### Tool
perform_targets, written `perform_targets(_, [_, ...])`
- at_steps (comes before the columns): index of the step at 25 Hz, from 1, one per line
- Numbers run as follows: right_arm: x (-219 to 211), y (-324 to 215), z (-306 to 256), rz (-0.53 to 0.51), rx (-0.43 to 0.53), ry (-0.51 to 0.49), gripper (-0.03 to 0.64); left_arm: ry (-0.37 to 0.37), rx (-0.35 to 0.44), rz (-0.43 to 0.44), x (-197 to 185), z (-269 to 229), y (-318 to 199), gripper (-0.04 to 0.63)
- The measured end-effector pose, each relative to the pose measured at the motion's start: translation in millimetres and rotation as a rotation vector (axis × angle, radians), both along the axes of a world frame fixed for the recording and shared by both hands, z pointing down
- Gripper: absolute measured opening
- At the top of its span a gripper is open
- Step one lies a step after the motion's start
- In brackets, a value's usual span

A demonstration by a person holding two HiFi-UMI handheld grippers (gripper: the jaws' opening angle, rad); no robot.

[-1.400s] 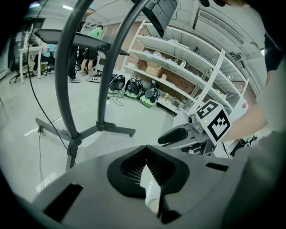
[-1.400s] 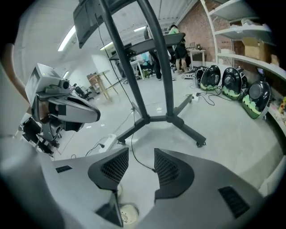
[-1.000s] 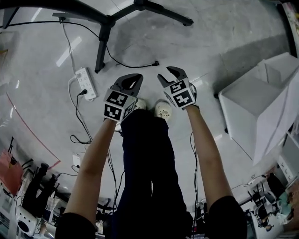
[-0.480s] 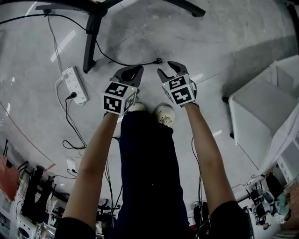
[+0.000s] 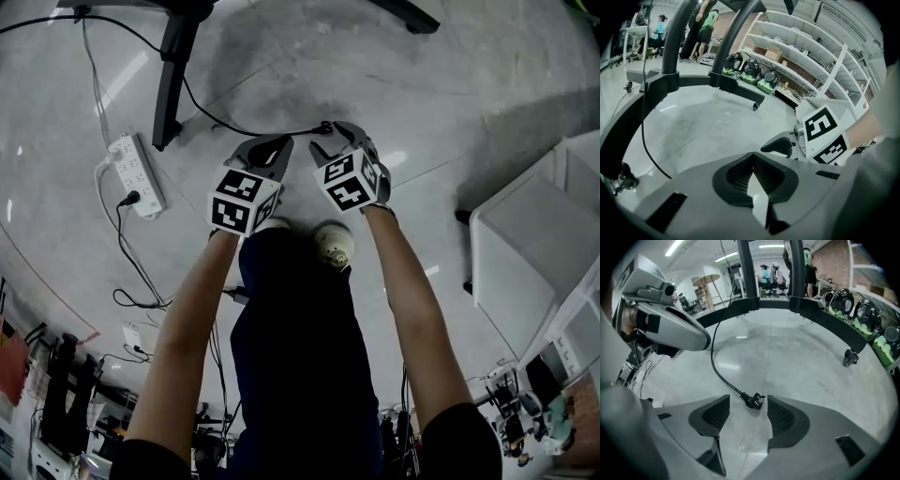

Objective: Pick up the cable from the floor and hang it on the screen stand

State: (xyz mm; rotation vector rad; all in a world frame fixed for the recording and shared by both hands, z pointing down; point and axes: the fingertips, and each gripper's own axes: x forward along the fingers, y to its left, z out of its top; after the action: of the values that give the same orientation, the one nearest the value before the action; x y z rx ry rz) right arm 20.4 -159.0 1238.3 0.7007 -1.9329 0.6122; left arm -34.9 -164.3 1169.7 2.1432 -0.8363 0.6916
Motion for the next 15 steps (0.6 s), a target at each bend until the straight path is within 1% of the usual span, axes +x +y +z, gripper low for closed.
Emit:
perform_targets(3, [-1.0,-2.2,14.0,-0.032,0.016,0.027,0.259,0.002,0.001,-0.013,-3.0,10.6,-2.7,0.008])
perform_targets(9, [-7.6,-7.6,29.6,-0.111,0.035,0.07,0.259,-0.003,-0.002,-0.009,-10.0,19.9,1.1,0.008])
perform_targets(15, [-9.6,-7.9,33.5,-0.122,-0.019,0.095,0.253,-0.006,-0.019,-0.01,-16.4,23.8,8.3,0.008])
